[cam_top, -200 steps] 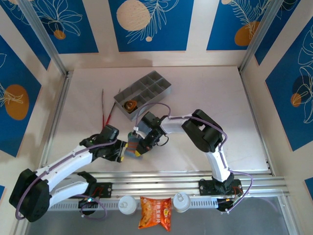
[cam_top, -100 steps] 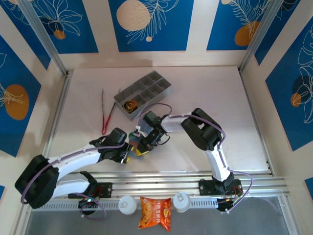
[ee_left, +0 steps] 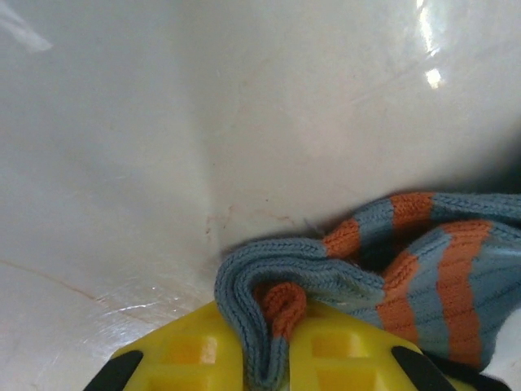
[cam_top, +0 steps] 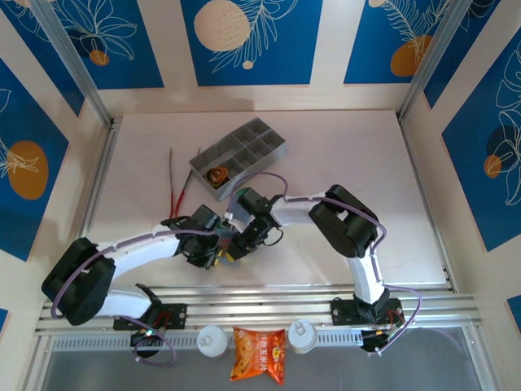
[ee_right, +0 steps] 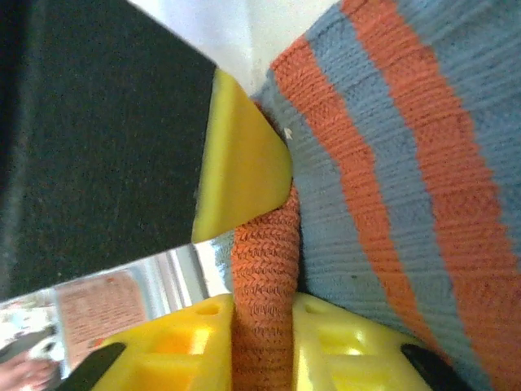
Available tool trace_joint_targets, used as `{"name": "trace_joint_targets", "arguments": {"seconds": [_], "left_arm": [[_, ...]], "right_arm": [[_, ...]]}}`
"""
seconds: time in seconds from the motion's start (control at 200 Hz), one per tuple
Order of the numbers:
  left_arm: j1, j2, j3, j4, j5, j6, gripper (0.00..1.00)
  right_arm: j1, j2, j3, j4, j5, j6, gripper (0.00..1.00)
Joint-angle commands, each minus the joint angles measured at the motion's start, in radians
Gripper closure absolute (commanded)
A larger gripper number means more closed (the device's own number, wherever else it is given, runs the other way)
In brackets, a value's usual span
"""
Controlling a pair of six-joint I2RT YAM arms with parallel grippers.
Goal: Roll the socks
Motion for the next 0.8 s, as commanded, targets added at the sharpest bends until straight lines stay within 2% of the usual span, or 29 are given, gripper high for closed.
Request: {"name": "trace_joint_targets", "arguments": {"seconds": [0.0, 0.08, 0.175, 0.28, 0.44, 0.605, 0.795], "left_arm": [[-0.014, 0.107, -0.071, -0.171, 0.046, -0.031, 1.0], [-0.008, 0.135, -0.054, -0.18, 0.052, -0.028, 1.0], [0.005, 0.174, -0.002, -0.234, 0.048, 0.003, 1.0], [0.024, 0.222, 0.058, -0.289, 0.058, 0.042, 1.0], [0.037, 0.266, 0.108, -0.325, 0.07, 0.074, 1.0], [0.048, 0.286, 0.138, -0.343, 0.07, 0.1, 1.0], [0.062, 0.311, 0.164, -0.352, 0.076, 0.128, 1.0]], "right_arm": [[0.006, -0.075, -0.091, 0.06, 0.207, -0.069, 0.72], [0.017, -0.161, -0.167, 0.137, 0.289, -0.112, 0.7], [0.066, -0.284, -0.273, 0.246, 0.464, -0.211, 0.67], [0.158, -0.415, -0.413, 0.407, 0.666, -0.378, 0.53], [0.263, -0.446, -0.421, 0.408, 0.909, -0.548, 0.52], [0.337, -0.396, -0.383, 0.425, 1.036, -0.684, 0.51], [0.386, -0.326, -0.336, 0.42, 1.063, -0.752, 0.53]]}}
